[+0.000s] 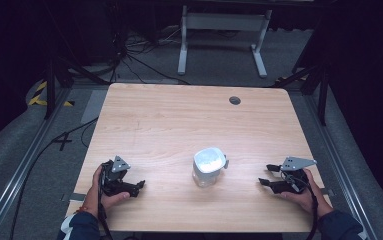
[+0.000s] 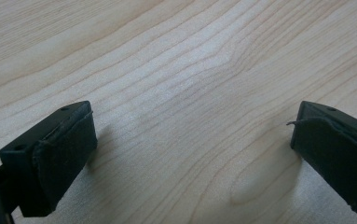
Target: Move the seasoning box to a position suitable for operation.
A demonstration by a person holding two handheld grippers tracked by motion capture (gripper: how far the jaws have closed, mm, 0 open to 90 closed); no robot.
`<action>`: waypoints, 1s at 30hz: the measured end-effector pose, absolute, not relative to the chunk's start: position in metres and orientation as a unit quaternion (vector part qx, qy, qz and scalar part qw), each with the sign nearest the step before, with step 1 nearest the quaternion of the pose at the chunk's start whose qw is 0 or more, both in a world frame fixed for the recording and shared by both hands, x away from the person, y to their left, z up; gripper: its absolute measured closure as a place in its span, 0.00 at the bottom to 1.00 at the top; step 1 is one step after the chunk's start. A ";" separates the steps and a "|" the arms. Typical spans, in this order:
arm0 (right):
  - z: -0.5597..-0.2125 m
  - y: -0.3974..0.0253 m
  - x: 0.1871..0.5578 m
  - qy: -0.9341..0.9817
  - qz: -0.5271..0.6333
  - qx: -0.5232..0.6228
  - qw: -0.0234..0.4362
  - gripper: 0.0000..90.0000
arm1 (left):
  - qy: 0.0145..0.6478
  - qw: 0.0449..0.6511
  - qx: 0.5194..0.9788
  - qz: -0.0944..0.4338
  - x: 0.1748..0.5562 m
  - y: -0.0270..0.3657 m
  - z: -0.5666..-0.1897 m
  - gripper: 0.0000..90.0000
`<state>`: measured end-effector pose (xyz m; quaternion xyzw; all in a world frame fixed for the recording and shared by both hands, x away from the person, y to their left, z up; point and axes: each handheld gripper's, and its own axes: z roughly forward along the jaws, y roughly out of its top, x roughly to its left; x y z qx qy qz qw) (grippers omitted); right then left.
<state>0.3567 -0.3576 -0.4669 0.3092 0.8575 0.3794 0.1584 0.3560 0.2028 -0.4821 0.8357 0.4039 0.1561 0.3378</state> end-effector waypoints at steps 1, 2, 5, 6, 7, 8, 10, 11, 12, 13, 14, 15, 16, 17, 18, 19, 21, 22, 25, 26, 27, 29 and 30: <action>-0.467 -0.358 0.357 0.858 0.379 0.309 0.158 0.38 | 0.400 0.335 0.839 0.157 0.356 0.203 -0.482 0.00; -0.467 -0.358 0.357 0.857 0.379 0.310 0.158 0.37 | 0.403 0.336 0.837 0.157 0.356 0.203 -0.482 0.00; -0.467 -0.357 0.357 0.858 0.376 0.312 0.159 0.36 | 0.404 0.337 0.836 0.156 0.356 0.203 -0.482 0.00; -0.465 -0.357 0.358 0.860 0.371 0.313 0.157 0.36 | 0.405 0.338 0.835 0.156 0.356 0.203 -0.482 0.00; -0.463 -0.356 0.358 0.863 0.363 0.319 0.151 0.37 | 0.406 0.338 0.835 0.154 0.355 0.203 -0.482 0.00; -0.462 -0.354 0.359 0.865 0.356 0.321 0.149 0.41 | 0.406 0.337 0.835 0.155 0.356 0.203 -0.482 0.00; -0.460 -0.351 0.359 0.871 0.358 0.305 0.144 0.54 | 0.406 0.339 0.835 0.155 0.355 0.203 -0.482 0.01; -0.460 -0.350 0.359 0.870 0.359 0.305 0.143 0.57 | 0.406 0.339 0.834 0.155 0.355 0.203 -0.482 0.00; -0.459 -0.348 0.361 0.872 0.358 0.304 0.140 0.63 | 0.406 0.337 0.835 0.154 0.355 0.203 -0.482 0.00; -0.459 -0.347 0.362 0.872 0.358 0.302 0.138 0.65 | 0.405 0.337 0.835 0.155 0.356 0.203 -0.482 0.00; -0.457 -0.346 0.364 0.869 0.368 0.305 0.130 0.69 | 0.400 0.335 0.838 0.156 0.356 0.203 -0.482 0.00; -0.454 -0.345 0.367 0.865 0.382 0.302 0.119 0.71 | 0.398 0.336 0.839 0.157 0.357 0.203 -0.482 0.00; -0.451 -0.343 0.369 0.863 0.386 0.303 0.119 0.74 | 0.399 0.335 0.839 0.154 0.357 0.203 -0.481 0.00; -0.447 -0.340 0.371 0.860 0.393 0.302 0.122 0.77 | 0.399 0.338 0.838 0.155 0.357 0.203 -0.482 0.00; -0.442 -0.337 0.373 0.857 0.403 0.298 0.121 0.81 | 0.399 0.337 0.838 0.155 0.357 0.203 -0.482 0.00; -0.436 -0.333 0.374 0.854 0.413 0.293 0.116 0.84 | 0.399 0.338 0.838 0.155 0.357 0.203 -0.482 0.00; -0.430 -0.327 0.375 0.854 0.420 0.284 0.120 0.89 | 0.399 0.338 0.838 0.155 0.357 0.203 -0.482 0.00; -0.417 -0.315 0.376 0.853 0.432 0.265 0.122 0.96 | 0.399 0.338 0.838 0.155 0.357 0.203 -0.482 0.00; -0.399 -0.296 0.377 0.854 0.447 0.234 0.124 1.00 | 0.399 0.338 0.838 0.155 0.357 0.203 -0.482 0.00; -0.393 -0.290 0.378 0.855 0.453 0.222 0.125 1.00 | 0.399 0.338 0.838 0.155 0.357 0.203 -0.482 0.00; -0.387 -0.283 0.378 0.853 0.459 0.213 0.126 1.00 | 0.399 0.338 0.838 0.155 0.357 0.203 -0.482 0.00; -0.377 -0.270 0.379 0.850 0.473 0.196 0.127 1.00 | 0.400 0.338 0.838 0.155 0.357 0.203 -0.482 0.00; -0.374 -0.266 0.379 0.849 0.476 0.192 0.127 1.00 | 0.399 0.338 0.838 0.155 0.357 0.203 -0.482 0.00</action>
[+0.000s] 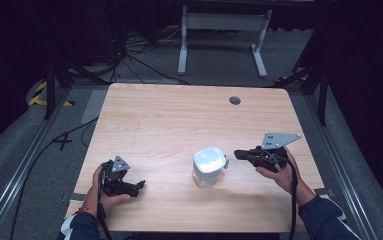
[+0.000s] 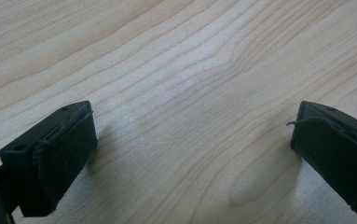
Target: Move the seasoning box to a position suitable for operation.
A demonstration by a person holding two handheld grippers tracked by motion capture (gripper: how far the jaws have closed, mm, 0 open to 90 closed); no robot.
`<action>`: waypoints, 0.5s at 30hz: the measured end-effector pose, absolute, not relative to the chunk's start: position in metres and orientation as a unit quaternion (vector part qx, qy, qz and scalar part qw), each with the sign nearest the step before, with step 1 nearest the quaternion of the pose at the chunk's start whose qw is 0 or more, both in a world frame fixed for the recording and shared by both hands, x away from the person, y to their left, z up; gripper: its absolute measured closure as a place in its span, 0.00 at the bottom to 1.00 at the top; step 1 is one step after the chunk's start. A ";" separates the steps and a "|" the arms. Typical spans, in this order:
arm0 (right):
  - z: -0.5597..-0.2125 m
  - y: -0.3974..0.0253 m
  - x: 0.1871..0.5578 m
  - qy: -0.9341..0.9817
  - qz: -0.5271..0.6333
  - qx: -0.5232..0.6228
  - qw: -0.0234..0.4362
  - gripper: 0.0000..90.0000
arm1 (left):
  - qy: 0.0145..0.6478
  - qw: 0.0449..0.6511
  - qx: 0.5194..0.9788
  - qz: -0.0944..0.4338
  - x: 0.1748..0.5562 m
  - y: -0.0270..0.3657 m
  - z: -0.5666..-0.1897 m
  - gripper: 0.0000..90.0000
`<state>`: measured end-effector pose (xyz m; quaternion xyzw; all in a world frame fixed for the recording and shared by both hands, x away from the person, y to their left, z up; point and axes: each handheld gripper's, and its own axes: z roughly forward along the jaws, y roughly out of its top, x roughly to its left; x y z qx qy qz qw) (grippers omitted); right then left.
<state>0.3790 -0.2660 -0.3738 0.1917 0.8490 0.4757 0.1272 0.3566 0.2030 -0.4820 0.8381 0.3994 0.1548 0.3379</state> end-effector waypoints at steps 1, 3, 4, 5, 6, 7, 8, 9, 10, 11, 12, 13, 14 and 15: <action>-0.370 -0.259 0.380 0.848 0.481 0.185 0.126 1.00 | 0.400 0.338 0.838 0.155 0.357 0.203 -0.482 0.00; -0.367 -0.254 0.380 0.846 0.486 0.180 0.125 1.00 | 0.400 0.338 0.837 0.155 0.357 0.203 -0.482 0.00; -0.366 -0.249 0.380 0.845 0.490 0.174 0.124 1.00 | 0.399 0.336 0.838 0.158 0.357 0.203 -0.482 0.01; -0.365 -0.245 0.381 0.846 0.490 0.168 0.123 1.00 | 0.401 0.337 0.837 0.158 0.356 0.203 -0.482 0.01; -0.364 -0.241 0.380 0.847 0.491 0.161 0.126 1.00 | 0.405 0.338 0.835 0.157 0.356 0.202 -0.482 0.01; -0.363 -0.238 0.380 0.848 0.490 0.160 0.126 1.00 | 0.405 0.339 0.835 0.157 0.355 0.202 -0.482 0.01; -0.363 -0.237 0.380 0.849 0.489 0.157 0.127 1.00 | 0.403 0.339 0.835 0.160 0.356 0.202 -0.482 0.01; -0.364 -0.234 0.381 0.850 0.487 0.155 0.128 1.00 | 0.405 0.338 0.834 0.160 0.355 0.202 -0.482 0.01; -0.365 -0.232 0.382 0.851 0.485 0.154 0.126 1.00 | 0.407 0.338 0.834 0.160 0.355 0.202 -0.482 0.01; -0.366 -0.231 0.383 0.854 0.481 0.153 0.128 1.00 | 0.408 0.338 0.833 0.160 0.355 0.201 -0.482 0.01; -0.366 -0.230 0.384 0.855 0.479 0.152 0.131 1.00 | 0.408 0.338 0.833 0.160 0.355 0.201 -0.482 0.01; -0.366 -0.230 0.385 0.855 0.478 0.152 0.133 1.00 | 0.408 0.338 0.833 0.161 0.355 0.201 -0.482 0.01; -0.366 -0.230 0.386 0.854 0.478 0.154 0.134 1.00 | 0.409 0.339 0.832 0.161 0.355 0.201 -0.482 0.01; -0.367 -0.230 0.388 0.854 0.479 0.155 0.131 1.00 | 0.410 0.337 0.832 0.160 0.355 0.201 -0.482 0.01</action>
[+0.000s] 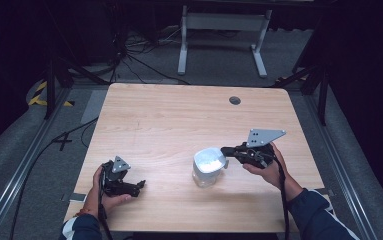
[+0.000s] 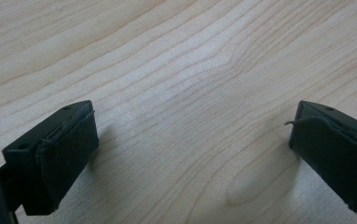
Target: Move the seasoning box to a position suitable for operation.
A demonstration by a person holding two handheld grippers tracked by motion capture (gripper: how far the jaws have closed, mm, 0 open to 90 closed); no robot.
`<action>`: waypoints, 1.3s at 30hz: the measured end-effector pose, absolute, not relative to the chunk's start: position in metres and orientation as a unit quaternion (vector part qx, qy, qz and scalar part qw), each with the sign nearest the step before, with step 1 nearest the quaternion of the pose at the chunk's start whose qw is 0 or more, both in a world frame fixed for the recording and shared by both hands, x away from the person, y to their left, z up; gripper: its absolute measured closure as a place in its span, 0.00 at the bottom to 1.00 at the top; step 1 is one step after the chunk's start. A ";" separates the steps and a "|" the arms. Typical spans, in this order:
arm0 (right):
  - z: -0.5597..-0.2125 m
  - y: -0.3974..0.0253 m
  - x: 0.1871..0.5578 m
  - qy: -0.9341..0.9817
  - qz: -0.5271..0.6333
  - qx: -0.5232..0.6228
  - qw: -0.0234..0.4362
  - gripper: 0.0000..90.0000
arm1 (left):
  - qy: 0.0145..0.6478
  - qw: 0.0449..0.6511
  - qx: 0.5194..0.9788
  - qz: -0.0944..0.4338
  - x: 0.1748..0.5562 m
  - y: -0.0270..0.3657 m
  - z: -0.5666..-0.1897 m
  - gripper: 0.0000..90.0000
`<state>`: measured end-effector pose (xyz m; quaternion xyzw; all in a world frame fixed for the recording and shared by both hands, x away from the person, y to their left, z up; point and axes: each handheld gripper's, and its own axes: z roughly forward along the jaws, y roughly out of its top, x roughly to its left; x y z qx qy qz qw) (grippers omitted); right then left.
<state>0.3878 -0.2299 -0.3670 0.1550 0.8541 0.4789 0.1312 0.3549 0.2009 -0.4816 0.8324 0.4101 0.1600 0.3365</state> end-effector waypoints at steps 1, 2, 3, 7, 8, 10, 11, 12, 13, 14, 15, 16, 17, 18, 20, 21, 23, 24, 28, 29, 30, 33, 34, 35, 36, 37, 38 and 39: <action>-0.368 -0.229 0.389 0.854 0.480 0.156 0.127 1.00 | 0.412 0.337 0.831 0.160 0.355 0.201 -0.482 0.01; -0.369 -0.228 0.390 0.856 0.476 0.152 0.130 1.00 | 0.414 0.336 0.831 0.159 0.355 0.200 -0.482 0.01; -0.370 -0.227 0.390 0.858 0.473 0.152 0.131 1.00 | 0.413 0.336 0.831 0.161 0.355 0.200 -0.482 0.01; -0.371 -0.225 0.391 0.860 0.470 0.151 0.130 1.00 | 0.414 0.336 0.831 0.160 0.355 0.200 -0.482 0.02; -0.371 -0.226 0.391 0.859 0.470 0.151 0.131 1.00 | 0.417 0.332 0.832 0.158 0.355 0.200 -0.480 0.02; -0.372 -0.226 0.392 0.858 0.474 0.153 0.128 1.00 | 0.417 0.334 0.831 0.157 0.355 0.199 -0.480 0.03; -0.372 -0.227 0.392 0.857 0.475 0.154 0.127 1.00 | 0.421 0.326 0.832 0.154 0.354 0.199 -0.478 0.07; -0.372 -0.227 0.392 0.857 0.475 0.153 0.129 1.00 | 0.414 0.333 0.831 0.163 0.354 0.200 -0.476 0.14; -0.372 -0.227 0.392 0.857 0.474 0.154 0.130 1.00 | 0.419 0.335 0.827 0.168 0.353 0.197 -0.475 0.24; -0.372 -0.227 0.392 0.856 0.476 0.155 0.127 1.00 | 0.418 0.328 0.831 0.167 0.352 0.196 -0.473 0.26; -0.372 -0.228 0.393 0.857 0.475 0.155 0.127 1.00 | 0.405 0.332 0.835 0.170 0.352 0.194 -0.471 0.27; -0.372 -0.228 0.393 0.856 0.477 0.157 0.124 1.00 | 0.399 0.337 0.837 0.165 0.350 0.191 -0.466 0.32; -0.373 -0.228 0.393 0.855 0.479 0.157 0.123 1.00 | 0.394 0.353 0.831 0.172 0.349 0.186 -0.463 0.37; -0.373 -0.228 0.393 0.855 0.478 0.157 0.125 1.00 | 0.389 0.362 0.829 0.172 0.347 0.182 -0.459 0.40; -0.373 -0.228 0.392 0.855 0.478 0.157 0.127 1.00 | 0.367 0.376 0.832 0.179 0.346 0.175 -0.450 0.49; -0.373 -0.228 0.392 0.855 0.477 0.157 0.128 1.00 | 0.353 0.386 0.833 0.180 0.344 0.168 -0.445 0.54; -0.373 -0.228 0.392 0.855 0.478 0.157 0.127 1.00 | 0.345 0.395 0.833 0.174 0.343 0.162 -0.441 0.69; -0.373 -0.228 0.392 0.854 0.479 0.157 0.127 1.00 | 0.328 0.400 0.838 0.174 0.342 0.156 -0.436 0.69; -0.373 -0.228 0.392 0.854 0.480 0.157 0.126 1.00 | 0.290 0.409 0.849 0.165 0.341 0.137 -0.426 0.90; -0.373 -0.228 0.392 0.853 0.481 0.158 0.126 1.00 | 0.284 0.414 0.850 0.160 0.340 0.133 -0.424 0.94; -0.373 -0.228 0.392 0.853 0.480 0.157 0.127 1.00 | 0.278 0.417 0.851 0.157 0.340 0.129 -0.422 0.97; -0.374 -0.228 0.392 0.853 0.480 0.156 0.133 1.00 | 0.257 0.421 0.856 0.157 0.340 0.117 -0.416 1.00; -0.374 -0.228 0.392 0.853 0.480 0.156 0.135 1.00 | 0.252 0.423 0.856 0.156 0.340 0.114 -0.415 1.00; -0.374 -0.228 0.392 0.852 0.481 0.157 0.134 1.00 | 0.248 0.423 0.858 0.153 0.341 0.109 -0.413 1.00; -0.374 -0.228 0.392 0.852 0.481 0.159 0.132 1.00 | 0.246 0.424 0.858 0.152 0.341 0.107 -0.412 1.00; -0.374 -0.228 0.392 0.852 0.480 0.159 0.134 1.00 | 0.241 0.424 0.859 0.154 0.341 0.104 -0.411 1.00; -0.374 -0.228 0.392 0.852 0.481 0.159 0.134 1.00 | 0.240 0.426 0.858 0.154 0.342 0.101 -0.410 1.00; -0.374 -0.229 0.392 0.851 0.481 0.161 0.134 1.00 | 0.238 0.428 0.858 0.155 0.342 0.099 -0.409 1.00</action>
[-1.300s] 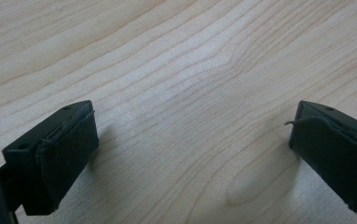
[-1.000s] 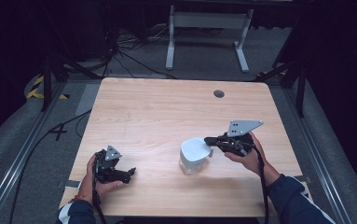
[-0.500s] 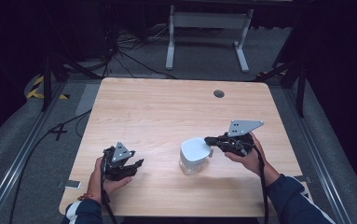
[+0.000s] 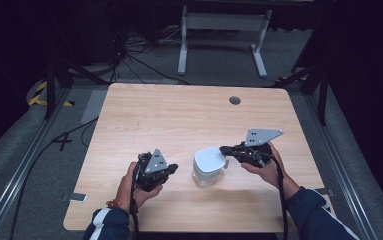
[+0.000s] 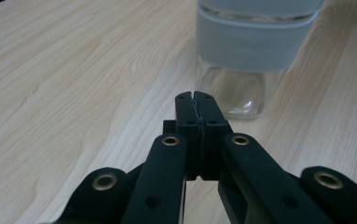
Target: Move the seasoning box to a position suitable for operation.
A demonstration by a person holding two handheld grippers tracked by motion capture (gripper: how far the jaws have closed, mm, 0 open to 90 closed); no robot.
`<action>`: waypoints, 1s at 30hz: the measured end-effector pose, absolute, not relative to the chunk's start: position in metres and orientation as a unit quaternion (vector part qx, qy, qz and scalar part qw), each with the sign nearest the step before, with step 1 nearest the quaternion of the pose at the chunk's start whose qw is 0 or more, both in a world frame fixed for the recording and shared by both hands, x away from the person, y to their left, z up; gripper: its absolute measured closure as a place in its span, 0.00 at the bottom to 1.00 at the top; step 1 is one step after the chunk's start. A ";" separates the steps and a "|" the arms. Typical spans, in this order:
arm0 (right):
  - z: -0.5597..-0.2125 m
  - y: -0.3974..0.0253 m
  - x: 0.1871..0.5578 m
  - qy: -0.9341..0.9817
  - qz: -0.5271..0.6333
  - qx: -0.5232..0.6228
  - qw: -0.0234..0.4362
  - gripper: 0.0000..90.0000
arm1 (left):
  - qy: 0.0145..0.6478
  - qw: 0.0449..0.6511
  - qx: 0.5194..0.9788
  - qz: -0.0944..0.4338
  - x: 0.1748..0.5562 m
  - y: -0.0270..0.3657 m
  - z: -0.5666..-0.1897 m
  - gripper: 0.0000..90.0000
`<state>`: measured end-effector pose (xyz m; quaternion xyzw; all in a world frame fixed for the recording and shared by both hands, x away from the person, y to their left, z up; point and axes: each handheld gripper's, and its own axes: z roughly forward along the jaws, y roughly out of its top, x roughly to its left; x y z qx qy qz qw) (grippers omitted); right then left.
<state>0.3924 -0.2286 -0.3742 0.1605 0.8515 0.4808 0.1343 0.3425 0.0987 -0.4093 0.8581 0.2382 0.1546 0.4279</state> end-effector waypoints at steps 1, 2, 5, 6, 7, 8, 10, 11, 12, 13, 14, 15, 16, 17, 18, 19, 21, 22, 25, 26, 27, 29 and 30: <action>-0.374 -0.229 0.393 0.851 0.482 0.161 0.135 1.00 | 0.236 0.430 0.858 0.153 0.344 0.096 -0.408 1.00; -0.375 -0.229 0.393 0.850 0.483 0.162 0.134 1.00 | 0.235 0.431 0.857 0.154 0.345 0.095 -0.408 1.00; -0.375 -0.229 0.392 0.850 0.483 0.161 0.135 1.00 | 0.238 0.436 0.854 0.155 0.348 0.091 -0.407 0.99; -0.375 -0.229 0.392 0.851 0.482 0.161 0.134 1.00 | 0.238 0.438 0.853 0.153 0.350 0.090 -0.407 0.99; -0.375 -0.229 0.392 0.851 0.482 0.161 0.134 1.00 | 0.236 0.436 0.855 0.152 0.351 0.089 -0.407 0.99; -0.375 -0.229 0.392 0.851 0.483 0.160 0.133 1.00 | 0.237 0.440 0.853 0.152 0.351 0.087 -0.407 0.99; -0.375 -0.229 0.391 0.851 0.483 0.158 0.134 1.00 | 0.233 0.442 0.853 0.153 0.352 0.086 -0.405 0.99; -0.375 -0.229 0.391 0.851 0.483 0.158 0.135 1.00 | 0.232 0.442 0.853 0.155 0.352 0.085 -0.404 0.99; -0.375 -0.229 0.391 0.851 0.483 0.158 0.134 1.00 | 0.234 0.447 0.850 0.154 0.352 0.083 -0.404 0.99; -0.375 -0.229 0.391 0.851 0.483 0.158 0.134 1.00 | 0.231 0.445 0.851 0.155 0.353 0.082 -0.403 0.99; -0.375 -0.229 0.391 0.851 0.482 0.157 0.135 1.00 | 0.229 0.444 0.852 0.156 0.353 0.081 -0.403 0.99; -0.375 -0.229 0.391 0.851 0.482 0.158 0.135 1.00 | 0.227 0.443 0.853 0.155 0.354 0.080 -0.403 0.99; -0.374 -0.229 0.391 0.852 0.480 0.156 0.139 1.00 | 0.228 0.442 0.854 0.153 0.354 0.079 -0.403 0.99; -0.374 -0.228 0.390 0.852 0.480 0.155 0.140 1.00 | 0.225 0.443 0.854 0.154 0.355 0.078 -0.403 0.99; -0.374 -0.229 0.390 0.852 0.479 0.155 0.141 1.00 | 0.227 0.441 0.855 0.152 0.355 0.077 -0.403 0.99; -0.374 -0.229 0.390 0.852 0.480 0.156 0.141 1.00 | 0.226 0.443 0.854 0.153 0.355 0.076 -0.403 0.99; -0.375 -0.229 0.391 0.852 0.480 0.153 0.143 1.00 | 0.222 0.440 0.856 0.153 0.355 0.075 -0.403 0.99; -0.375 -0.229 0.391 0.852 0.480 0.153 0.143 1.00 | 0.222 0.440 0.856 0.153 0.355 0.075 -0.403 0.99; -0.375 -0.229 0.390 0.852 0.478 0.154 0.145 1.00 | 0.218 0.442 0.857 0.152 0.356 0.073 -0.402 0.99; -0.374 -0.229 0.390 0.853 0.477 0.154 0.145 1.00 | 0.218 0.442 0.857 0.150 0.356 0.072 -0.402 0.99; -0.374 -0.228 0.389 0.854 0.476 0.153 0.147 1.00 | 0.219 0.440 0.858 0.149 0.356 0.071 -0.402 0.99; -0.374 -0.227 0.389 0.853 0.476 0.152 0.148 1.00 | 0.218 0.440 0.858 0.149 0.356 0.070 -0.403 0.99; -0.374 -0.227 0.389 0.853 0.477 0.154 0.148 1.00 | 0.220 0.440 0.858 0.148 0.356 0.069 -0.403 0.99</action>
